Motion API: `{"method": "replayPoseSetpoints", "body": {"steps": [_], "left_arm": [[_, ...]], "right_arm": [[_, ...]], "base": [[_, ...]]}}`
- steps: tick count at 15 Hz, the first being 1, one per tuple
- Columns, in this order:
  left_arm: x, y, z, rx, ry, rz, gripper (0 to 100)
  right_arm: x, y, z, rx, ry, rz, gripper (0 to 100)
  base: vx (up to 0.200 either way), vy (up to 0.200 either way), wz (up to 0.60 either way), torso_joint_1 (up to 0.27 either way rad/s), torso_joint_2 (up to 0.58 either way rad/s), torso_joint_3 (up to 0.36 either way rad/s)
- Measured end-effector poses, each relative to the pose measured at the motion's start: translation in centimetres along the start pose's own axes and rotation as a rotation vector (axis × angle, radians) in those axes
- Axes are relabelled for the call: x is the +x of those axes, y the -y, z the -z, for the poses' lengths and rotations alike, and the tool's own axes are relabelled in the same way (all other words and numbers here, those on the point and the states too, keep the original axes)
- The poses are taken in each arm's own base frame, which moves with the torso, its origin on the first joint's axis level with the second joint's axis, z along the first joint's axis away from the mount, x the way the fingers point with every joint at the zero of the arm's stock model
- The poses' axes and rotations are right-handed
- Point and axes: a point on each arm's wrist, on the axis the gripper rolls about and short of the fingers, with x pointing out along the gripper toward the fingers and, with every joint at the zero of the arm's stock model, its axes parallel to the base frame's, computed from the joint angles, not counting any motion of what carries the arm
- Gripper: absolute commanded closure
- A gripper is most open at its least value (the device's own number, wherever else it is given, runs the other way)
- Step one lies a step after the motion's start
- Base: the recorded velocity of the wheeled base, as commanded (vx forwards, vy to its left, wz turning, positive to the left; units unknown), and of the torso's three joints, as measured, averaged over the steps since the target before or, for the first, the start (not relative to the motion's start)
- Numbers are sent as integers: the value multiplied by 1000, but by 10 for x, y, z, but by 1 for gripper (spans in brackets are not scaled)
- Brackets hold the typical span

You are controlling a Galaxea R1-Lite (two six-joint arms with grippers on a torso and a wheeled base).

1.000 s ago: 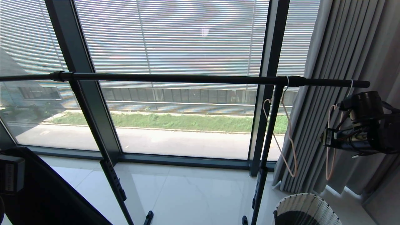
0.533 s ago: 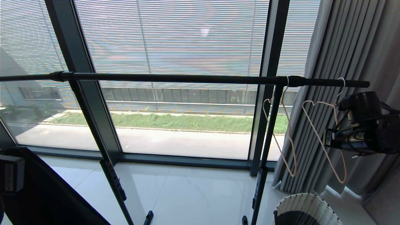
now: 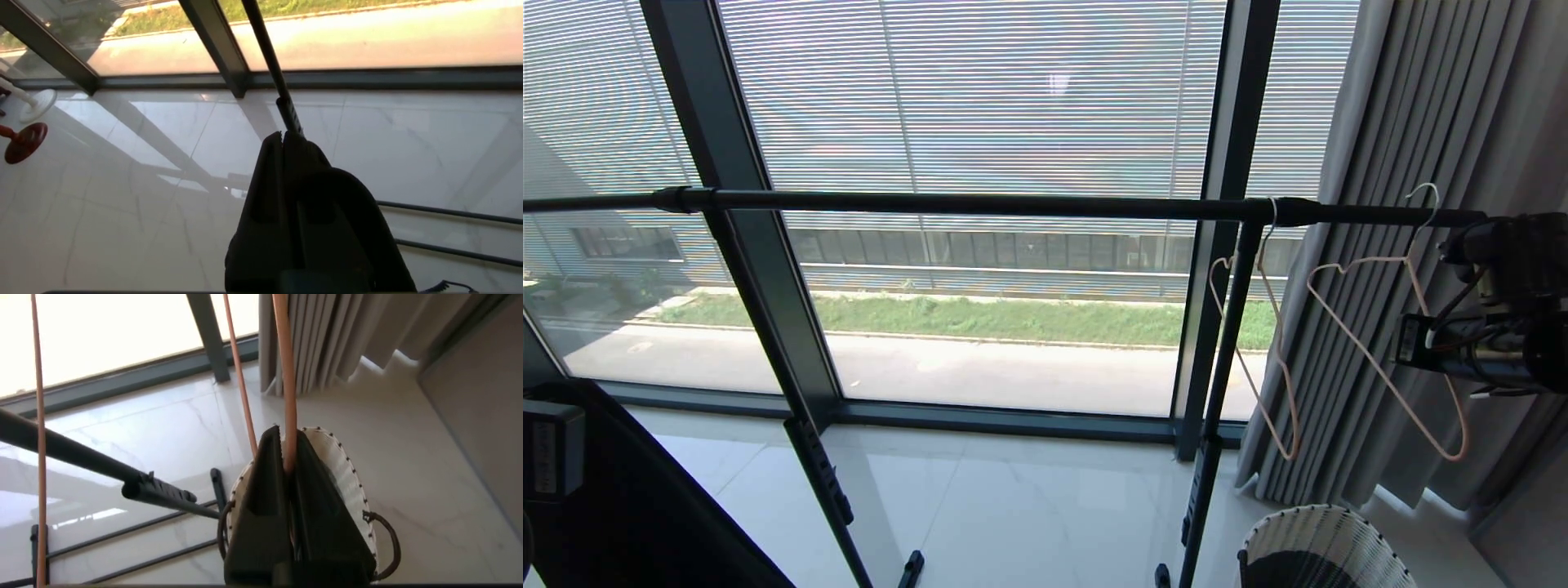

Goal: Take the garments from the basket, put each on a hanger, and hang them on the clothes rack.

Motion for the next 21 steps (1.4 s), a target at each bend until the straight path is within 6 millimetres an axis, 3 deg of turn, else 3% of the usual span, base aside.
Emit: {"method": "replayPoseSetpoints", "body": {"steps": [3,8,12,21], "left_arm": [[1,-1,-6,-18,57,-14,100],[-2,-2,-5,-22,68,-16,100],[-3,-2,-5,-23,71,-20,100],[-3,-3,-5,-24,69,-29,100]], "right_arm": [[-21,5,4,7,58,-34,100],[-44,19,27,-97,235,-96,100],[-63,34,44,-167,278,-102,100],[-119,66,69,-200,257,-146,100]], "base": [[0,0,0,0,0,0],[0,0,0,0,0,0],[0,0,0,0,0,0],[-200,0,0,0,1,4]]}}
